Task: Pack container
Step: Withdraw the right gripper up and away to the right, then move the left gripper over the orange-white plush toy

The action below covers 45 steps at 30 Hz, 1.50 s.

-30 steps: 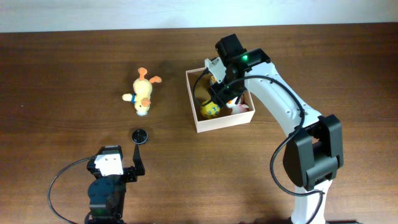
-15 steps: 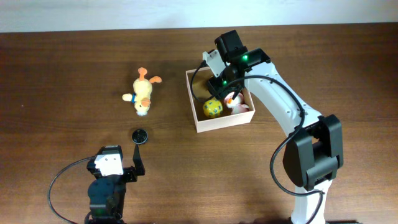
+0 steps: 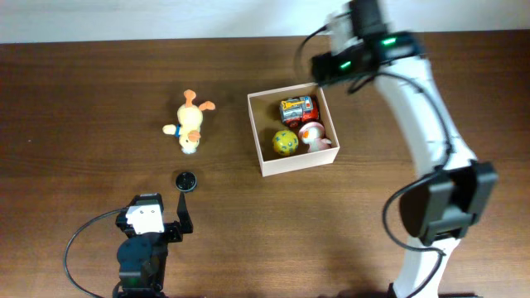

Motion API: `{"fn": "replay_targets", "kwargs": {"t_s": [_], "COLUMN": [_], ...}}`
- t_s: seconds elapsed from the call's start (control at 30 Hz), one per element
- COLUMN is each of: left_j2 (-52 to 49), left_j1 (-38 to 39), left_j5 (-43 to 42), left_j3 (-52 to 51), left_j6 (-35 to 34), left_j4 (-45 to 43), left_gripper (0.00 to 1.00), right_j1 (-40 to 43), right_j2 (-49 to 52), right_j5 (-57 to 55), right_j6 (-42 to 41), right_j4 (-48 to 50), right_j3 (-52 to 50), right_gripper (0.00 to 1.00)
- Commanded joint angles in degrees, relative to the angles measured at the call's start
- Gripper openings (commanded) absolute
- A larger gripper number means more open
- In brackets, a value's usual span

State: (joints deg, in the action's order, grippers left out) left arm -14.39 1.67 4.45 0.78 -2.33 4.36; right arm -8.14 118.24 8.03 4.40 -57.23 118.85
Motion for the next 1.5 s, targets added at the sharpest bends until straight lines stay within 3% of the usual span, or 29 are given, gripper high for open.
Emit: {"fn": "replay_targets", "kwargs": {"t_s": [0.0,0.4,0.6,1.33,1.47], "left_j2": [0.26,0.26,0.26,0.26,0.26], "left_j1": [-0.35,-0.35,-0.35,-0.35,-0.35], "left_j5": [-0.61,-0.61,-0.61,-0.63,-2.58], "left_j3": [-0.26,-0.26,-0.26,-0.26,-0.2], "left_j6": [1.11,1.11,1.11,1.09,1.01], "left_j4": [0.02,0.02,0.02,-0.09,-7.69], "left_gripper": [0.99,0.99,0.99,0.99,0.99], "right_j1": [5.49,21.0,24.81,25.05,25.05], "right_j2": [-2.75,-2.69,-2.69,-2.64,-2.64], "right_j5": [0.13,-2.29,-2.27,-2.29,-2.27], "right_j6": [-0.85,-0.85,-0.83,-0.83,-0.83], "right_j4": [-1.79,-6.1,-6.69,-6.69,-6.67], "right_j3": [3.02,2.97,2.93,2.86,2.86], "right_gripper": [0.99,0.99,0.99,0.99,0.99]}}
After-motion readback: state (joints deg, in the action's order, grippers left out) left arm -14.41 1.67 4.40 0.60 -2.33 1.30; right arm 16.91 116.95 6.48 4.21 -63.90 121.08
